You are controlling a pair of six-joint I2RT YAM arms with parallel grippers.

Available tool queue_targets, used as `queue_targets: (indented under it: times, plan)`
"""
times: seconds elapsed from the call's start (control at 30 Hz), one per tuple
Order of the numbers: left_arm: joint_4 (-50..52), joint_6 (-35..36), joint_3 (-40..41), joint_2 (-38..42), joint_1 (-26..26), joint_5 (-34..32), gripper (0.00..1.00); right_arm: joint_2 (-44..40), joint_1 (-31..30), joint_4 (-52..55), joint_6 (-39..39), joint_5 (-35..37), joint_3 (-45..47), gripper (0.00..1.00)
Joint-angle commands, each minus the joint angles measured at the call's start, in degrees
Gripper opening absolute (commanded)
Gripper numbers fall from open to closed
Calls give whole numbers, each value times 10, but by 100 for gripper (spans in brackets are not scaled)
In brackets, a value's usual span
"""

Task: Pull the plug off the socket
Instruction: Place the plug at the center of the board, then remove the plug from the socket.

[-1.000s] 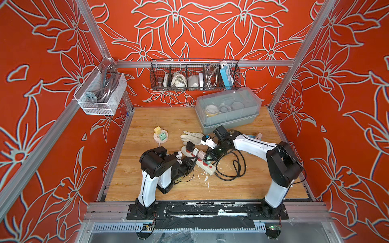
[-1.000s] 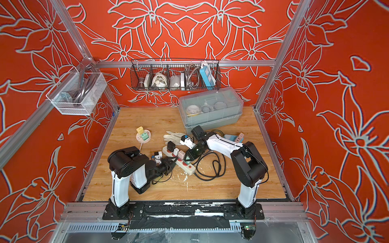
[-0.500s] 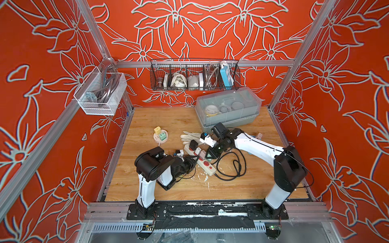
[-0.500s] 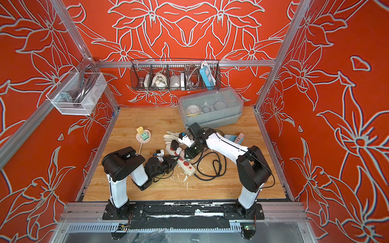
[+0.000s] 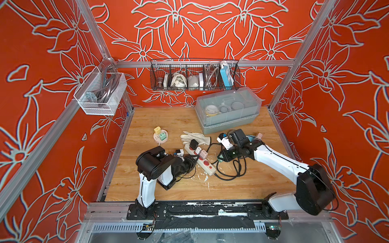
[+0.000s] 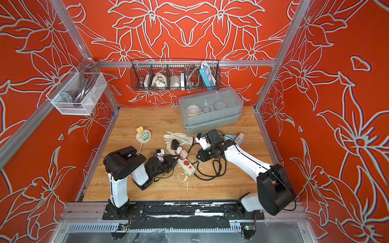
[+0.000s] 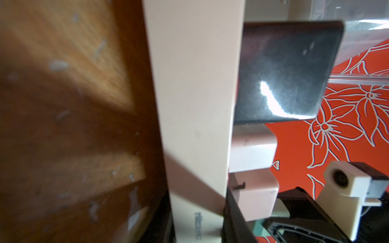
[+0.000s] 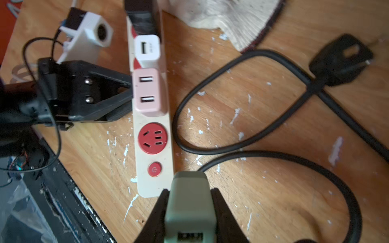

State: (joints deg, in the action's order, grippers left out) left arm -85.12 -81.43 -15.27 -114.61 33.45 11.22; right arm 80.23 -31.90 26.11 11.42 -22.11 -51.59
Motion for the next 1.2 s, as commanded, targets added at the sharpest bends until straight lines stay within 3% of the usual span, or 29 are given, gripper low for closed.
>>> queue_targets:
  times: [0.0,0.13,0.27,0.43,0.57,0.73,0.93,1.17]
  plan:
    - [254,50,52,-74,-2,-6,0,24,-3,-60,57,42,-4,0]
    - [252,54,53,-59,-2,-3,0,87,-3,-74,91,51,-47,0]
    - [280,63,53,-27,-2,-7,0,124,-4,-112,108,77,-59,17]
    - [331,80,49,11,-2,-14,0,162,-3,-103,106,23,-77,43]
    - [352,89,46,32,-2,-14,0,152,-3,-59,91,66,-87,58]
    - [363,93,41,43,-2,-9,0,100,-5,-17,81,114,-104,61]
    - [370,94,37,49,-2,-5,0,98,-26,-65,51,-22,-104,62]
    - [370,94,39,53,-1,-6,0,172,-67,-23,10,-34,-155,62]
